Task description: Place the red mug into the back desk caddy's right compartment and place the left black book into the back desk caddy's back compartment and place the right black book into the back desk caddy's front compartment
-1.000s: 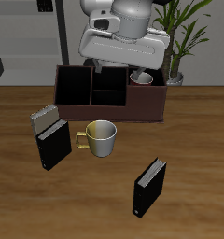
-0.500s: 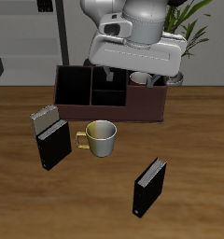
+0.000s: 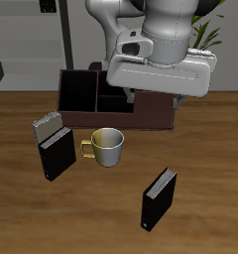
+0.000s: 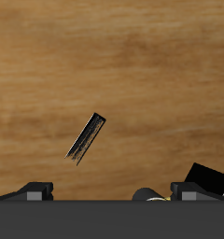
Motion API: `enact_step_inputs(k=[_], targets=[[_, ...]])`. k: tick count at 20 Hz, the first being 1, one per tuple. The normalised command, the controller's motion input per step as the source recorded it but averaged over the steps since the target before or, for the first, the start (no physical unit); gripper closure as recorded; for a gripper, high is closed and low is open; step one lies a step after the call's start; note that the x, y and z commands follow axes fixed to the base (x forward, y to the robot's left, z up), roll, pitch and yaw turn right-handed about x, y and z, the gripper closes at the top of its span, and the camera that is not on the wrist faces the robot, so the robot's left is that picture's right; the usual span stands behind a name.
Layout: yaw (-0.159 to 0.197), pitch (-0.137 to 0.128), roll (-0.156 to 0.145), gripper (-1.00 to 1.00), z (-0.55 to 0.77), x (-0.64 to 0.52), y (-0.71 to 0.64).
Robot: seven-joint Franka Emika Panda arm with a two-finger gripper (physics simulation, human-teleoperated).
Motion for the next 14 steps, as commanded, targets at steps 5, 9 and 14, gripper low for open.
enact_step_inputs(k=[5, 9, 14], targets=[[-0.035, 0.014, 0.1, -1.0, -0.22, 0.31, 0.24], [-0.075, -0.02, 0.079, -1.0, -0.25, 0.24, 0.14], [-0.07, -0.001, 0.012, -1.0, -0.38, 0.19, 0.02]])
